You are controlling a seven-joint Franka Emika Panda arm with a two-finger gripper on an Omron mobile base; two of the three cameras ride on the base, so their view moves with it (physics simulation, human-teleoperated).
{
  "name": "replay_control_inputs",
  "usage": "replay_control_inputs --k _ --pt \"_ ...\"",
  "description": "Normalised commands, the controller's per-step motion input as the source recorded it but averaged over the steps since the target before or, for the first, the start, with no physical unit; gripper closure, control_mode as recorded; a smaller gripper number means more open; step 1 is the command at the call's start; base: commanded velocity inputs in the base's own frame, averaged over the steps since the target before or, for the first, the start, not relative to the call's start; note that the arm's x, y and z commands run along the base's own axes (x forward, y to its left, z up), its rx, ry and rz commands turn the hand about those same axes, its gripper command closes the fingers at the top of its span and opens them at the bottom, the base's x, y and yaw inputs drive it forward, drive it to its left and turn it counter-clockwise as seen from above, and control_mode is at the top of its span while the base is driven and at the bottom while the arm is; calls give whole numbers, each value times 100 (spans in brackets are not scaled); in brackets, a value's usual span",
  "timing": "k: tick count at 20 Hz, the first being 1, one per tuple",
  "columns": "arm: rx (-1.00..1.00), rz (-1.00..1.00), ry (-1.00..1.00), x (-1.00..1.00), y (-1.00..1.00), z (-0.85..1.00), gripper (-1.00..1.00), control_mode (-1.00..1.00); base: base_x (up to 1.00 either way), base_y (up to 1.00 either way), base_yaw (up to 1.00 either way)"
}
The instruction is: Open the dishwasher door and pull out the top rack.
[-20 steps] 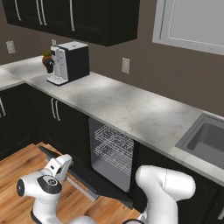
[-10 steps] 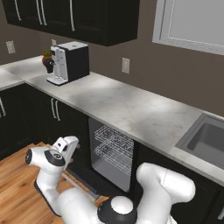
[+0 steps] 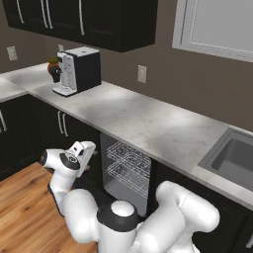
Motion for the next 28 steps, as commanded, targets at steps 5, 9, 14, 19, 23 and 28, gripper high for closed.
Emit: replay_control_inputs --k 5,9,14,19,23,28 --pt "0 -9 3 60 -32 -8 -100 -100 0 0 0" --pt "0 -11 7 52 -40 -19 -100 -100 0 0 0" --pt "0 -10 6 39 -37 -32 -100 -100 0 0 0" --pt "0 -8 6 24 -37 -45 -100 -100 0 0 0" --pt "0 -6 4 12 -33 -51 -100 -100 0 0 0" --pt "0 -5 4 10 -34 -51 -100 -100 0 0 0"
